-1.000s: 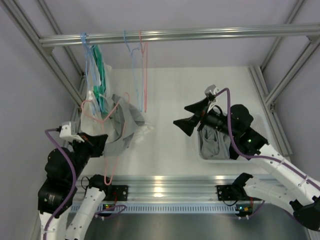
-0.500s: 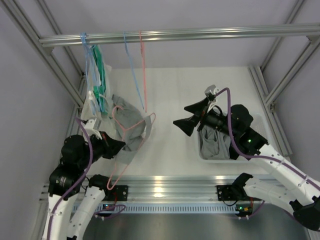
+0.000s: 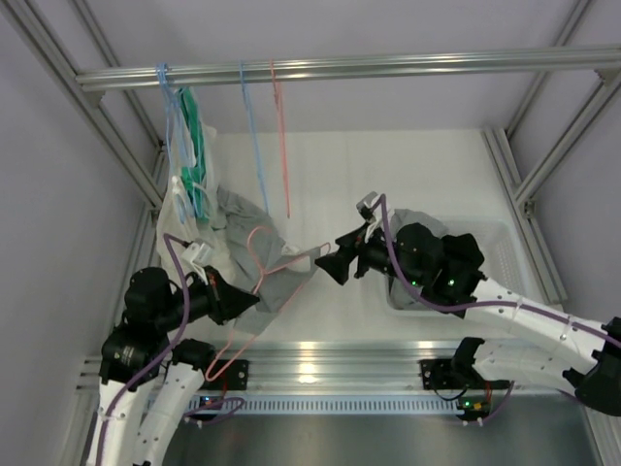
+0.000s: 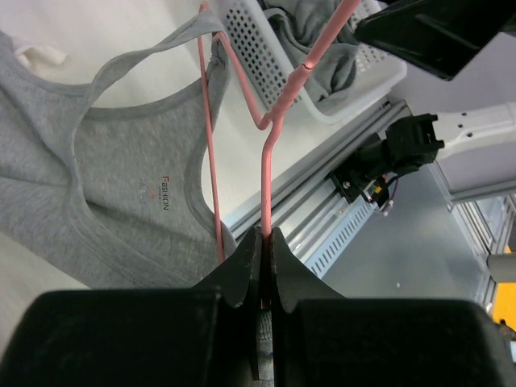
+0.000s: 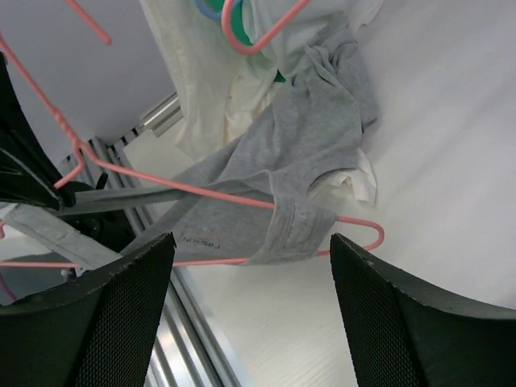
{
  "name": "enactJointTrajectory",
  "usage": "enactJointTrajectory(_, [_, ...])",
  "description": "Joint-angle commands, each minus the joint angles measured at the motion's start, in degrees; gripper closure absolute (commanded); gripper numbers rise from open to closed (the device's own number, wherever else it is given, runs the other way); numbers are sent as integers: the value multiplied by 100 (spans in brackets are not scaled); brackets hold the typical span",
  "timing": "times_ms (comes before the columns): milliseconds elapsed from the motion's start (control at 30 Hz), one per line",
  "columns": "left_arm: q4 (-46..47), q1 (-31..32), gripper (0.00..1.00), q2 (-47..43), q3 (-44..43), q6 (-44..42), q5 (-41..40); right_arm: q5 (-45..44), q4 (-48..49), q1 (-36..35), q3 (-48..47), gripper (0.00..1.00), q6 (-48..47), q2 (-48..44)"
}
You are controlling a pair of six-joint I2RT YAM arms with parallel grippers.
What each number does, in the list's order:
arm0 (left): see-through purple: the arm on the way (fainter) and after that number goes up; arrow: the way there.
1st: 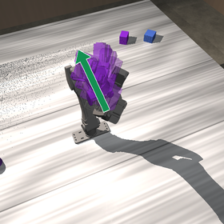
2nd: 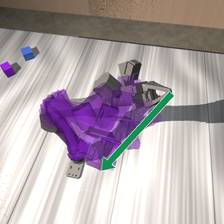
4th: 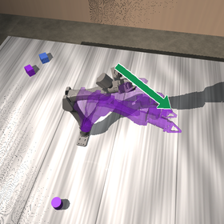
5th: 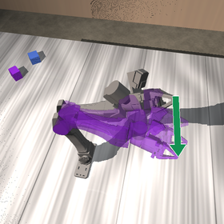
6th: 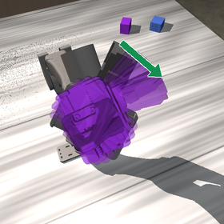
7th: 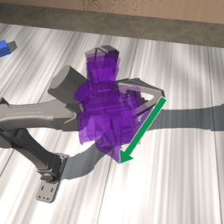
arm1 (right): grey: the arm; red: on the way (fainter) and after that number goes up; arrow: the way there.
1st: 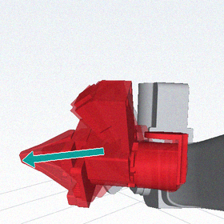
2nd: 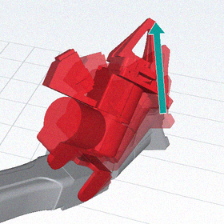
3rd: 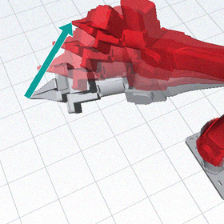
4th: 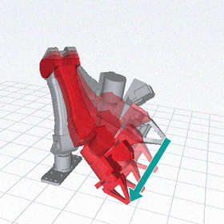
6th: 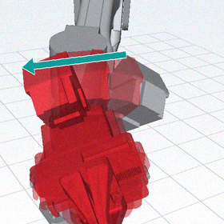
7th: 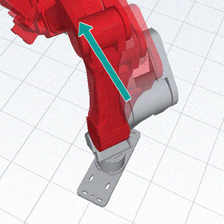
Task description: Remove the tank top from the hanger
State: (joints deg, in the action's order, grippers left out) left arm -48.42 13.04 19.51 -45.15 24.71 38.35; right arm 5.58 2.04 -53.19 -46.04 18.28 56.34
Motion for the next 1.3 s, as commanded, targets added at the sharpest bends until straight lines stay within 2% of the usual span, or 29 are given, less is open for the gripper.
enactJointTrajectory(0, [570, -29, 100, -8, -144, -45, 752, -962, 86, -454, -10, 24, 52, 175])
enactJointTrajectory(133, [676, -29, 100, -87, -240, -63, 990, -1191, 112, -605, -63, 29, 44, 491])
enactJointTrajectory(333, [764, -29, 100, -167, -434, -19, 947, -1446, 112, -719, -186, 39, 0, 773])
enactJointTrajectory(467, [843, -29, 100, -167, -416, 16, 929, -1437, 112, -781, -203, 42, -9, 879])
enactJointTrajectory(533, [913, -38, 100, -149, -399, 25, 981, -1472, 112, -781, -186, 47, -35, 897])
enactJointTrajectory(567, [922, -29, 100, -140, -399, 34, 1016, -1507, 121, -781, -186, 53, -53, 914])
enactJointTrajectory(600, [922, -38, 100, -140, -399, 34, 1017, -1508, 121, -781, -203, 64, -53, 914])
enactJointTrajectory(667, [940, -29, 100, -131, -399, 34, 1043, -1551, 121, -789, -221, 77, -105, 897])
enactJointTrajectory(700, [940, -29, 100, -123, -399, 34, 1052, -1586, 112, -781, -238, 90, -123, 897])
enactJointTrajectory(800, [931, -38, 100, -123, -407, 16, 1148, -1850, 112, -781, -247, 100, -220, 757])
enactJointTrajectory(967, [931, -29, 100, -88, -574, -1, 1307, -2798, -186, -781, -440, 100, -580, 107])
enactJointTrajectory(1133, [940, -38, 100, 35, -1100, -167, 1614, -3966, -1117, -755, -1405, 100, -1316, -526])
enactJointTrajectory(1267, [1229, -38, 100, 123, -1575, -195, 1772, -4399, -1364, -667, -1915, 100, -1749, -650])
